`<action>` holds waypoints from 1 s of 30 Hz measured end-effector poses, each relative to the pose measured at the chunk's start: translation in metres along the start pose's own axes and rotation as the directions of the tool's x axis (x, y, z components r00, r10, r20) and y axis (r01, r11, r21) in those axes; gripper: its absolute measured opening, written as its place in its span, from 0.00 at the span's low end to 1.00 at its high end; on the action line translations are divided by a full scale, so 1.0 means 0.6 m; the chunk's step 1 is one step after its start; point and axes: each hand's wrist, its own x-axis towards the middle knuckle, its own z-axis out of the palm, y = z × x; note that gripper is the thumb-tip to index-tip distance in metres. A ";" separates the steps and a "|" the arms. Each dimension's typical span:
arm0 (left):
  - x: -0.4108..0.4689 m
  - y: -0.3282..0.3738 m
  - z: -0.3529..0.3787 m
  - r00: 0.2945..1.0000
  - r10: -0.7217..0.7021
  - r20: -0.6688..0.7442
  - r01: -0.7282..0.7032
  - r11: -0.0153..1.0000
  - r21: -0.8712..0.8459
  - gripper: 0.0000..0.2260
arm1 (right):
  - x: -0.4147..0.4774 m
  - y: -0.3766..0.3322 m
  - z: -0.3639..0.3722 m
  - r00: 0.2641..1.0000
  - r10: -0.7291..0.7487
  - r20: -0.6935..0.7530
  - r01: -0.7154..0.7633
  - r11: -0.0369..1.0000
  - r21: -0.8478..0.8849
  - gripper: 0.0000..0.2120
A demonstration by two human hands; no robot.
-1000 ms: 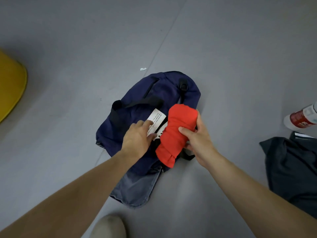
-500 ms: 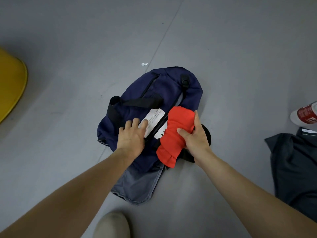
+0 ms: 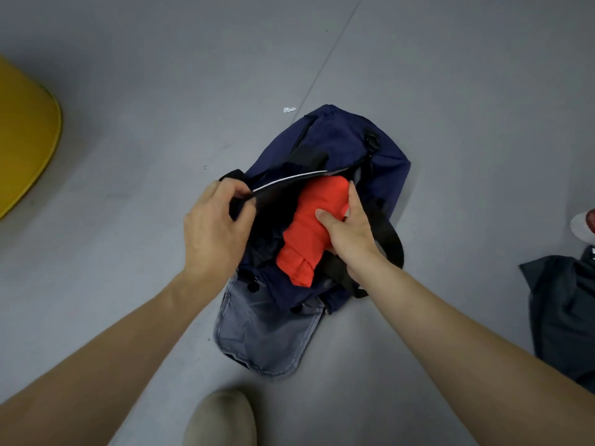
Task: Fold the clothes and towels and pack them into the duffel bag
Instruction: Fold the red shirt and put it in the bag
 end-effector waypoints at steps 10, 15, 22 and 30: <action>0.014 -0.004 -0.021 0.998 -0.047 -0.045 0.041 0.990 -0.137 0.01 | 0.056 0.024 0.149 0.995 0.070 -0.064 -0.077 0.991 -0.106 0.40; 0.016 -0.027 -0.020 0.998 -0.063 -0.032 0.058 0.988 -0.141 0.02 | 0.061 0.040 0.155 0.989 0.133 0.064 -0.117 0.970 -0.214 0.31; 0.011 -0.033 -0.024 0.997 -0.082 -0.008 0.081 0.987 -0.138 0.02 | 0.026 0.036 0.137 0.994 -0.109 -0.028 0.078 0.851 -0.519 0.44; 0.004 -0.029 -0.029 1.000 -0.026 -0.005 0.025 0.990 -0.139 0.02 | 0.041 0.041 0.146 0.991 -0.079 0.107 0.122 0.862 -0.492 0.42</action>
